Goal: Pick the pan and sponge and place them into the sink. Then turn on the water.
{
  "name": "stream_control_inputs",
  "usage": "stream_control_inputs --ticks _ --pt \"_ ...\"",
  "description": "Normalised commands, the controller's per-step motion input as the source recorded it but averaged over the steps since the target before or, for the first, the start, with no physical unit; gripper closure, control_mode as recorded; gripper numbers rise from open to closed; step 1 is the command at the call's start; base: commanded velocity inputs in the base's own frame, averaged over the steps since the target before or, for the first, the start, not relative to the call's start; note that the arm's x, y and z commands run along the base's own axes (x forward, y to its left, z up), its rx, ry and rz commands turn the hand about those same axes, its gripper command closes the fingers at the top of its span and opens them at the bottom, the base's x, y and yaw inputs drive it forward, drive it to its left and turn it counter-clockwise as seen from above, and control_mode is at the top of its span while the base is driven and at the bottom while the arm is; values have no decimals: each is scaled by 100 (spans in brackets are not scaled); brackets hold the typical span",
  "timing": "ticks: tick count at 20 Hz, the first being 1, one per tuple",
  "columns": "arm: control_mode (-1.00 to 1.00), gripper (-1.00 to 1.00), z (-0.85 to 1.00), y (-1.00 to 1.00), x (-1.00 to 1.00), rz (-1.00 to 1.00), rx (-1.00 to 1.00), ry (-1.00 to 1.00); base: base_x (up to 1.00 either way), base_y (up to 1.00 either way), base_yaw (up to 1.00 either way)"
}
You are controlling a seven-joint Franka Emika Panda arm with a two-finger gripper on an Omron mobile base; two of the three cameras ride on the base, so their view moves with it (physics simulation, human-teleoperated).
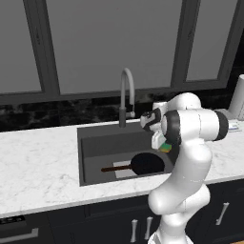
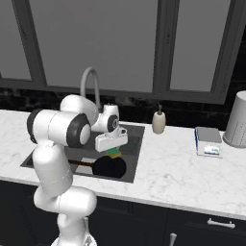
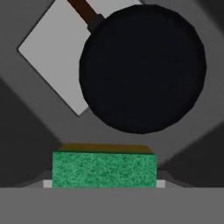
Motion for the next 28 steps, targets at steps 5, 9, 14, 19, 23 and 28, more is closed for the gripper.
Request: stream_control_inputs --ticks 5,9,14,19,23,28 --pt "-100 100 -57 1 40 3 16 -5 0 0 0" --pt "-100 100 -61 17 14 1 11 -8 0 0 0" --pt "-100 100 -56 36 2 0 0 -1 0 0 0" --pt "-100 100 -45 29 0 0 0 0 0 0 0" --pt "-100 100 -37 21 6 0 0 0 0 0 0" --pt "-100 100 -25 10 7 0 0 0 0 0 0"
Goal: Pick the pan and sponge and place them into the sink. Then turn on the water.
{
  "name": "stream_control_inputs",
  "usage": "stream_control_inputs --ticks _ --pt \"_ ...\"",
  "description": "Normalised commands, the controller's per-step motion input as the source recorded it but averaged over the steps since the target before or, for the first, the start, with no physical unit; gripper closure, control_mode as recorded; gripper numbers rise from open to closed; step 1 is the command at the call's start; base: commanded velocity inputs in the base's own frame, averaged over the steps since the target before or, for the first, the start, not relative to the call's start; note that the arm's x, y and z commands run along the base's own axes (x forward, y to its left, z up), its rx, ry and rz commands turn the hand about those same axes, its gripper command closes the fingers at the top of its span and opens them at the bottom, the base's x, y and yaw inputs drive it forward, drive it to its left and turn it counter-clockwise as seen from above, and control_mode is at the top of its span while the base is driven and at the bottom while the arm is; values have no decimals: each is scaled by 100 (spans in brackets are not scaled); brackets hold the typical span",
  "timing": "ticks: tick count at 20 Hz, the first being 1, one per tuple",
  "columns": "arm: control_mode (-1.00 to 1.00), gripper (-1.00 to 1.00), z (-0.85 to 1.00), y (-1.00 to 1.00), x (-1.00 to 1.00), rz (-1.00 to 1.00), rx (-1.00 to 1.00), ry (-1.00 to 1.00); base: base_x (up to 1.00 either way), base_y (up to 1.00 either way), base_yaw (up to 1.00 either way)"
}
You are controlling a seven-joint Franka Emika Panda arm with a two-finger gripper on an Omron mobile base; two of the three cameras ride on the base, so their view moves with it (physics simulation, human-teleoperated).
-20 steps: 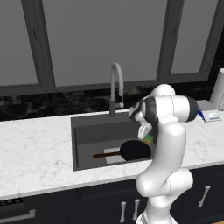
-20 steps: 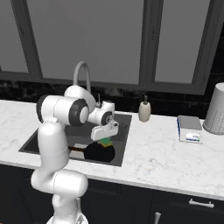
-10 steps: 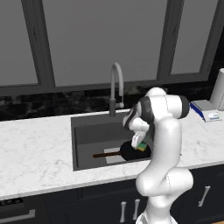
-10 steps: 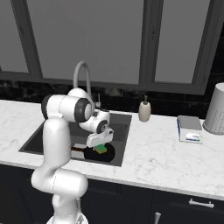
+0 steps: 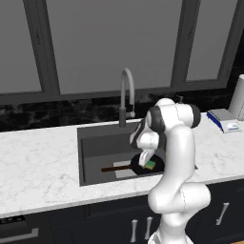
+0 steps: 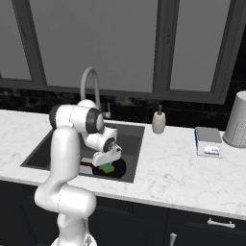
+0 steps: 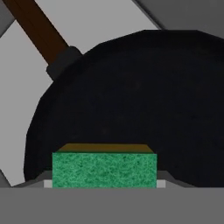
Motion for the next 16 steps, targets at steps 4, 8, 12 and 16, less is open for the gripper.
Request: stream_control_inputs --ticks 4,8,12,16 --pt "-100 -100 -12 7 0 0 0 0 0 0 0" --pt "-100 -100 -3 0 1 0 0 0 0 0 0" --pt "-100 -100 24 3 -3 -15 0 -4 0 0 0" --pt "-100 -100 66 12 -3 -23 0 -3 0 0 0"
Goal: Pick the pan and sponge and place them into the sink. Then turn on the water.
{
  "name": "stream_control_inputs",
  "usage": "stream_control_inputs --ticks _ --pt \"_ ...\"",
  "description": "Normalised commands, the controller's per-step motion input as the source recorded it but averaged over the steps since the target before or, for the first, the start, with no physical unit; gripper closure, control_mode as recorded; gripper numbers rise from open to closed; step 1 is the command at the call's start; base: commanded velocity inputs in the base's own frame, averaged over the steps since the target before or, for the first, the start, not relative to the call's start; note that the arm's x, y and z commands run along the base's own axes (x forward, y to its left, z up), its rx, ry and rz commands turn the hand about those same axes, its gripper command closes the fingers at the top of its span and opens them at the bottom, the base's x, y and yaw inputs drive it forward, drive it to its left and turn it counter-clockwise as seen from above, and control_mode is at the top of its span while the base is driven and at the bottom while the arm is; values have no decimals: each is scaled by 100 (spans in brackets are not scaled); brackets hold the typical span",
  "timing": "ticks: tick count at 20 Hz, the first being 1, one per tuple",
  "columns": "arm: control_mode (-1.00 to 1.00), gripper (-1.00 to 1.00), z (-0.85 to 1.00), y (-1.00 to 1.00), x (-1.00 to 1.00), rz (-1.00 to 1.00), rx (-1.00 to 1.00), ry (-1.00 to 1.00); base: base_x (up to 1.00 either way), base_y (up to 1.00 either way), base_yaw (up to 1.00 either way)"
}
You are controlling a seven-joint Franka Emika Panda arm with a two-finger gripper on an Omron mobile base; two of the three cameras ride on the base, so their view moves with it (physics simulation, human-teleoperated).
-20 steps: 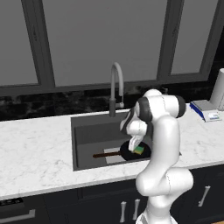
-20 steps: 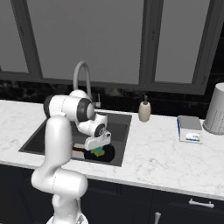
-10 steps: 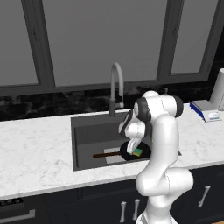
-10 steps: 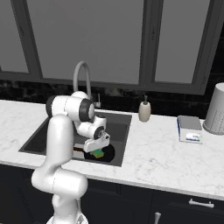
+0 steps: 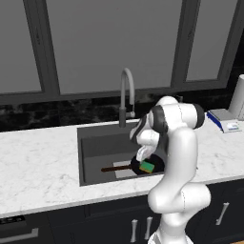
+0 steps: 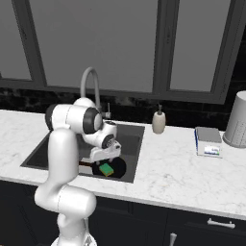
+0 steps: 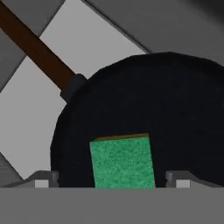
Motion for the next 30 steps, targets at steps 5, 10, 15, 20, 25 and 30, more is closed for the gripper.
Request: stream_control_inputs --ticks 5,10,15,20,25,30 --pt "-100 -100 100 1 -24 -27 0 -5 0 0 0" --pt "-100 -100 100 0 -40 -34 0 -8 0 0 0" --pt "-100 -100 100 -8 -31 -33 0 -4 0 0 0" --pt "-100 -100 38 -39 -2 -21 0 0 0 0 0" --pt "-100 -100 0 -3 5 -2 5 1 0 0 0" --pt "-100 -100 28 -1 15 -13 37 -4 0 0 0"
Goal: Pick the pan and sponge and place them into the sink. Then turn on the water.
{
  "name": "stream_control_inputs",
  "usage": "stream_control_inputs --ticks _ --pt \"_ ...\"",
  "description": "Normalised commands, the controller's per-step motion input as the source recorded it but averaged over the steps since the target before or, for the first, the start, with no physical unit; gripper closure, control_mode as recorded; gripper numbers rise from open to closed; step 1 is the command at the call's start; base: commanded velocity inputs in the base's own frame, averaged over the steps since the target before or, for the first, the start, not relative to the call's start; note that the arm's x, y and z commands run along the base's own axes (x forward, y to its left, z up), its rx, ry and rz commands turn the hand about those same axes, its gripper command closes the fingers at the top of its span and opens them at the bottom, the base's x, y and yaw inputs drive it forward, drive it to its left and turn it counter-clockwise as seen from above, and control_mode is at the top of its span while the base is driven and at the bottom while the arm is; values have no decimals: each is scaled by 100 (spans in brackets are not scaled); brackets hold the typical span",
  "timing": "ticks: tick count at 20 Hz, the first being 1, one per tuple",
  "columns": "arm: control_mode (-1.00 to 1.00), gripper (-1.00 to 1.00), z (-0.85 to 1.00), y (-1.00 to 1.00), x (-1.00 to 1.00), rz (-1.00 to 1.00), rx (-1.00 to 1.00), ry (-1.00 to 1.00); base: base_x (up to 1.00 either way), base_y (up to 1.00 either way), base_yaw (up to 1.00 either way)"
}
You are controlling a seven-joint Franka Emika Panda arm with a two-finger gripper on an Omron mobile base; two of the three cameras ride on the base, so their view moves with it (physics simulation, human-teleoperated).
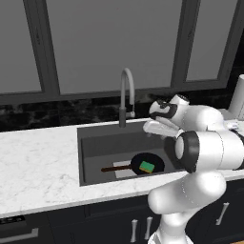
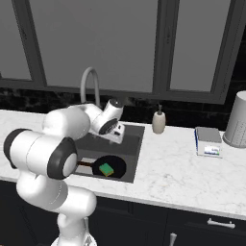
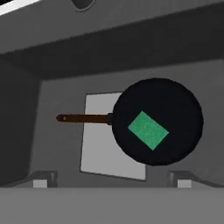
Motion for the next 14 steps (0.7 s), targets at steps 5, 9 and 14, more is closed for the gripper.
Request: stream_control_inputs --ticks 5,9,14 --pt "-100 -100 42 0 29 -26 46 -6 0 0 0" --pt "-100 -100 11 0 9 -17 23 -2 0 0 0" --pt "-100 -100 0 0 0 0 0 0 0 0 0"
